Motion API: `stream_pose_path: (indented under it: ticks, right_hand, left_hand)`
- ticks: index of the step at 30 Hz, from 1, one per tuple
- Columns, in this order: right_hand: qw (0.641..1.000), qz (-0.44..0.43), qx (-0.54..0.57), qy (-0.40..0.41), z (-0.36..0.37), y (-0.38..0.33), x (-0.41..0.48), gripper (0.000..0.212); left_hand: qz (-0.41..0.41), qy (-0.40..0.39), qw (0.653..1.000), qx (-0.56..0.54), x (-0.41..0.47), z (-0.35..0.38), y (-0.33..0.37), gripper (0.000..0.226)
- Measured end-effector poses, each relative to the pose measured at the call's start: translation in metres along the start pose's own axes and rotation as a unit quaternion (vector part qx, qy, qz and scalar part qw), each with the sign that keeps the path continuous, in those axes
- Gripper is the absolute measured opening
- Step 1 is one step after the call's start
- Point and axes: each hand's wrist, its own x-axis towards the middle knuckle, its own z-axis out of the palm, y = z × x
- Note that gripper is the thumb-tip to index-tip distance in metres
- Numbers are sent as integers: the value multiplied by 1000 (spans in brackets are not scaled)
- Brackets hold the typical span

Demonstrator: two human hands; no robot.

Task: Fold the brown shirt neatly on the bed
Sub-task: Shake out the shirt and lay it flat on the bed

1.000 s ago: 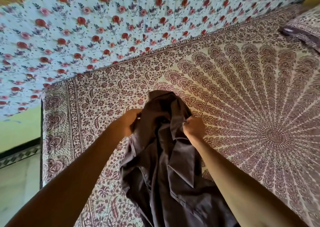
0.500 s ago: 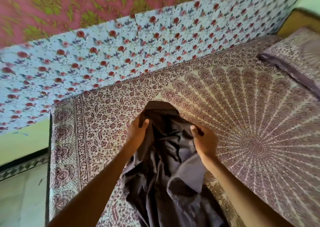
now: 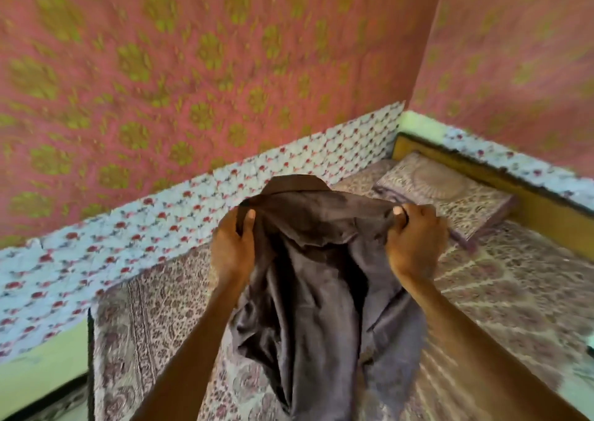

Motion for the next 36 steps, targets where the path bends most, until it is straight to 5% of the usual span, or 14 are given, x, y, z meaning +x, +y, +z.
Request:
stream_pose_path:
  ticks: [6, 18, 21, 25, 29, 33, 36]
  right_hand:
    - [997, 12, -20, 69, -126, 25, 72, 16]
    - [978, 29, 101, 182, -341, 127, 117, 31]
    - [965, 42, 164, 199, -368, 138, 131, 25]
    - [954, 70, 167, 238, -393, 150, 140, 24]
    - [958, 123, 106, 236, -408, 162, 145, 26]
    - [961, 102, 61, 250, -400, 171, 146, 18]
    - [965, 67, 12, 253, -383, 180, 145, 20]
  left_hand:
    - [84, 77, 992, 50, -14, -16, 131, 25]
    - [128, 149, 981, 1, -142, -53, 329, 46]
    - [181, 111, 977, 29, -150, -60, 357, 53]
    - [288, 172, 941, -39, -157, -75, 390, 39]
    - [352, 22, 935, 44, -151, -69, 402, 36]
    - [292, -59, 934, -198, -151, -72, 413, 28]
    - [209, -237, 943, -107, -149, -63, 410, 13]
